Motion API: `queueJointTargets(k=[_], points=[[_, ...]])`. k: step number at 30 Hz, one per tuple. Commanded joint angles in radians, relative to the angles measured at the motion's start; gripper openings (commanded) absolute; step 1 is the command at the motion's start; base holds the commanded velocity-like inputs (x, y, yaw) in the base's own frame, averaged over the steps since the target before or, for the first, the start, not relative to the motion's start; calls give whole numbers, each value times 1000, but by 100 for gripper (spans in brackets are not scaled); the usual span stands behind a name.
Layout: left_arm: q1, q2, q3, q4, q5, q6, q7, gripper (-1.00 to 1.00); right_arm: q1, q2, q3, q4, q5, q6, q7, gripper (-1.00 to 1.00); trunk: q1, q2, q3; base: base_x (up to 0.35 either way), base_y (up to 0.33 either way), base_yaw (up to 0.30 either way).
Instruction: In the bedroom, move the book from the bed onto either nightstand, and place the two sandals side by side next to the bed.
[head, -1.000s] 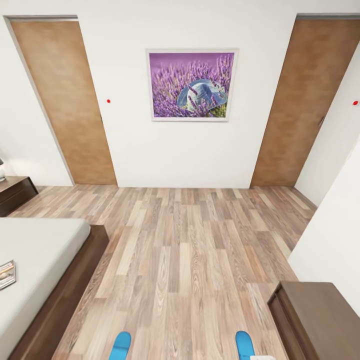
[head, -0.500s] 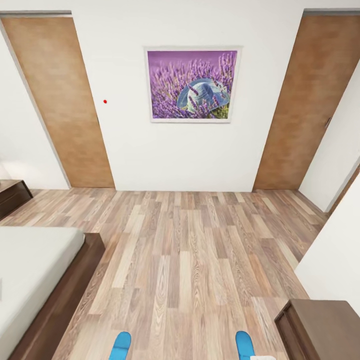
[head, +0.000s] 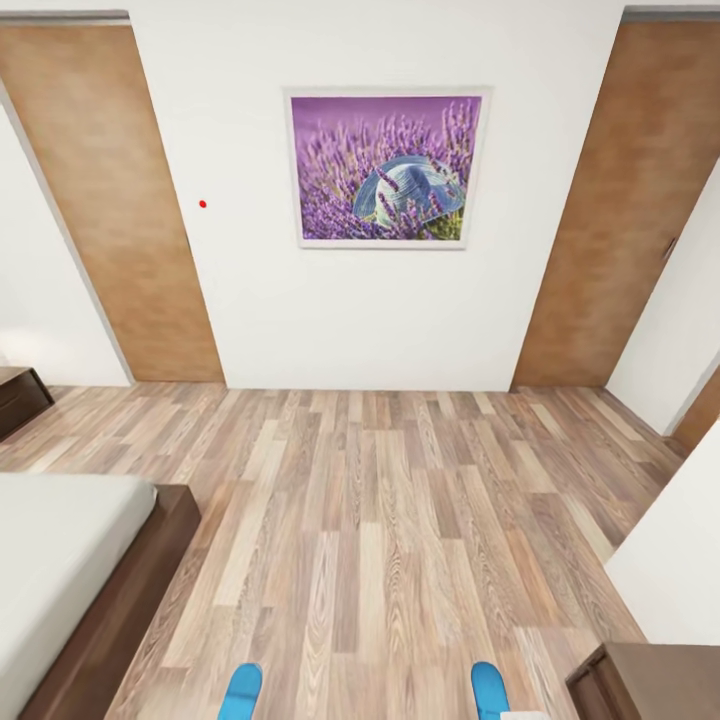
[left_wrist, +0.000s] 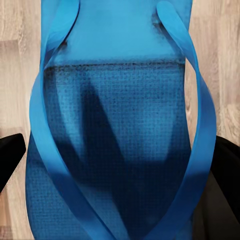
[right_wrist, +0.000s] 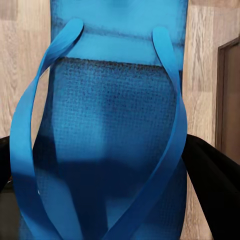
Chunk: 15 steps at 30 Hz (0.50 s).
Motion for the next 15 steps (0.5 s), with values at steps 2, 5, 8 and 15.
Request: queueJointTargets(k=[2, 5, 8, 15], points=[[0, 1, -8, -3, 9, 4, 6, -100, -1, 0, 8, 1, -12, -4, -3, -100, 1, -2, -2, 307, 0, 0], [0, 1, -8, -3, 9, 4, 6, -100, -1, 0, 8, 1, -12, -4, -3, -100, 1, -2, -2, 306, 0, 0], [0, 1, -8, -3, 9, 4, 6, -100, -1, 0, 9, 1, -12, -5, -3, -100, 1, -2, -2, 305, 0, 0], [0, 1, -9, -3, 9, 4, 6, -100, -1, 0, 9, 1, -12, -5, -3, -100, 1, -2, -2, 297, 0, 0]])
